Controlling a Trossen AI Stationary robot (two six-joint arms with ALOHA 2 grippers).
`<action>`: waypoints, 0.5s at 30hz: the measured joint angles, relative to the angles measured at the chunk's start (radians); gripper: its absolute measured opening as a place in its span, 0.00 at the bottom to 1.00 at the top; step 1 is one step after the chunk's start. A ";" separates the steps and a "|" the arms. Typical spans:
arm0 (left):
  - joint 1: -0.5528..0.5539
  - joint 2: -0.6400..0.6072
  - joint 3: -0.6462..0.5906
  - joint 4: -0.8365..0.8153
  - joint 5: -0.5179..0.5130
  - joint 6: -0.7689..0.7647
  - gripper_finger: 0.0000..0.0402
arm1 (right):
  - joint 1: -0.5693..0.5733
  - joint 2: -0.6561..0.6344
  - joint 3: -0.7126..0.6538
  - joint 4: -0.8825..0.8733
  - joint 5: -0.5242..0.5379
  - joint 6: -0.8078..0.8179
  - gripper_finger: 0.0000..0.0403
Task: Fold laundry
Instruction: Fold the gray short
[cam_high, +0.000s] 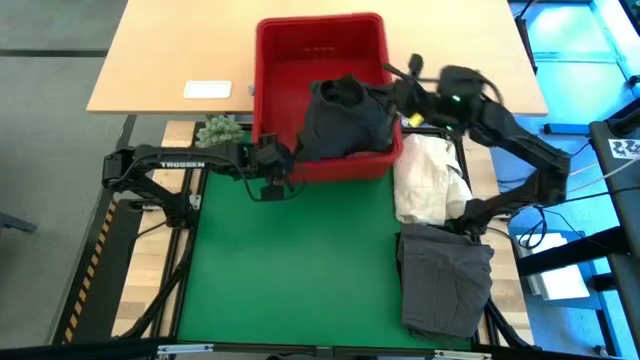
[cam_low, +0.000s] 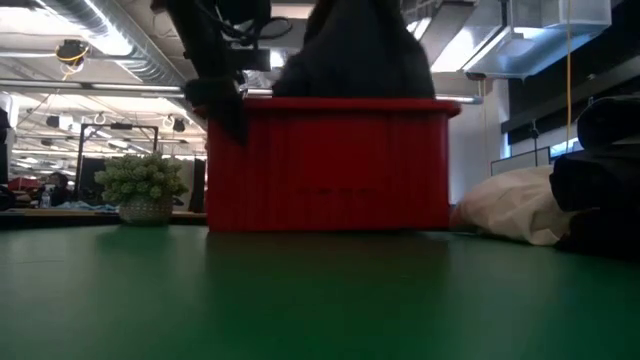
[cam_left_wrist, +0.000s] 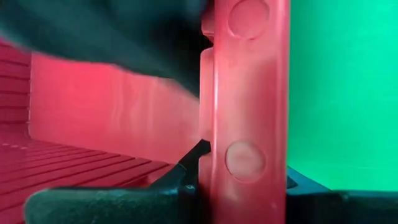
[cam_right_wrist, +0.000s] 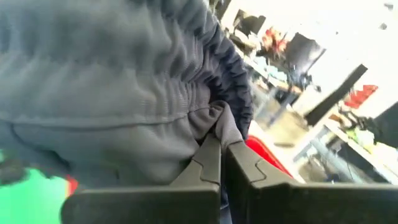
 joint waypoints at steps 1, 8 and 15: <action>0.017 0.000 0.000 0.002 -0.010 0.007 0.18 | 0.026 -0.015 0.000 0.000 0.014 0.000 0.00; 0.160 -0.001 -0.001 0.023 0.013 0.150 0.18 | 0.154 -0.052 0.000 -0.010 0.051 -0.007 0.00; 0.292 -0.006 0.004 0.031 0.107 0.366 0.18 | 0.243 -0.052 0.000 -0.015 0.037 -0.029 0.00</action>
